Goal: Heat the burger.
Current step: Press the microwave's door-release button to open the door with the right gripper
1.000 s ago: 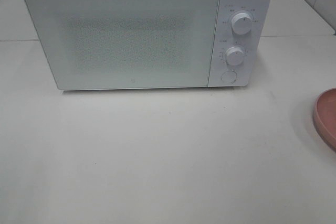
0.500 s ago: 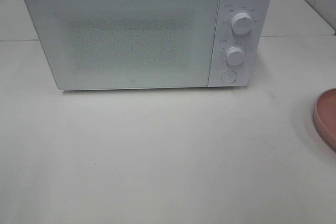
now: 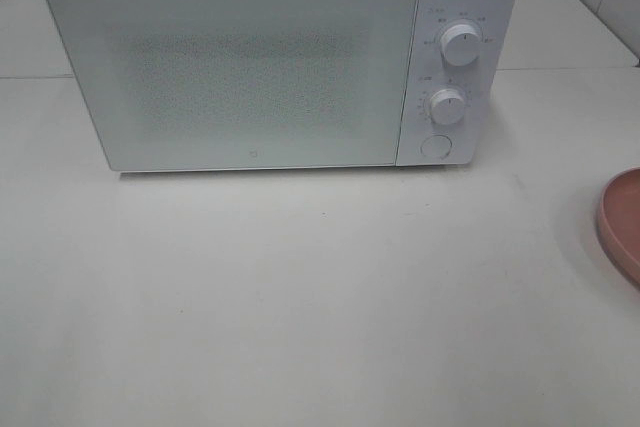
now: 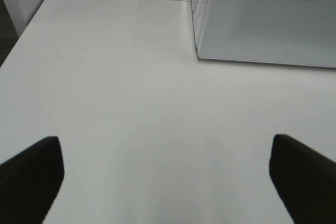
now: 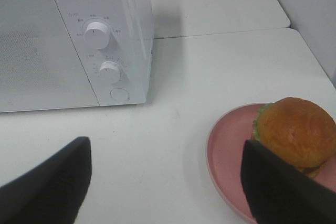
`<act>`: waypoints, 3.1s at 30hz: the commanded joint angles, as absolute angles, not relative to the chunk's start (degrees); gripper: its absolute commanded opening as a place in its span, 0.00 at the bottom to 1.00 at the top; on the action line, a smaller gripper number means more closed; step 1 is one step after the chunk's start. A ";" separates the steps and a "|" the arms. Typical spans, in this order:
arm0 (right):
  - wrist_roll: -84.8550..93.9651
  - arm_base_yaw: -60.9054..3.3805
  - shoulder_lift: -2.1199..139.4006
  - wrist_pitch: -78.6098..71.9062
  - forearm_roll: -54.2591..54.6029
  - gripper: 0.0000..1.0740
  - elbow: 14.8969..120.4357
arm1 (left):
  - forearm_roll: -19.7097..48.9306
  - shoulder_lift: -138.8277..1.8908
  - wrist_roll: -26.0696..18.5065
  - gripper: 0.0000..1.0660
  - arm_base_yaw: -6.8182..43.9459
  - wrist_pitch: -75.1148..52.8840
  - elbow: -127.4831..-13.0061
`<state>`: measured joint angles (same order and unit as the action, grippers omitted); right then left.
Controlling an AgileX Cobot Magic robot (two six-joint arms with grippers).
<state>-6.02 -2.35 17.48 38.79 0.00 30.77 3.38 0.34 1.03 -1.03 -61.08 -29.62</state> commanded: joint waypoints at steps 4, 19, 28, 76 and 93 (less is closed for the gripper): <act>-5.56 -2.23 22.75 32.72 -0.63 0.71 31.23 | 3.72 1.66 1.03 0.95 -0.86 -61.31 -29.62; -5.56 -2.23 37.30 14.73 -1.43 0.71 31.23 | 3.72 1.66 1.03 0.95 -0.86 -61.31 -29.62; -5.56 -2.23 42.51 6.02 -2.12 0.71 31.23 | 3.72 1.66 1.03 0.95 -0.86 -61.31 -29.62; 13.81 -17.13 59.47 -32.72 11.40 0.71 19.08 | 3.72 1.66 1.03 0.95 -0.86 -61.31 -29.62; 19.25 -21.08 67.27 -35.47 19.77 0.71 19.08 | 3.72 1.66 0.97 0.95 -0.97 -61.31 -29.62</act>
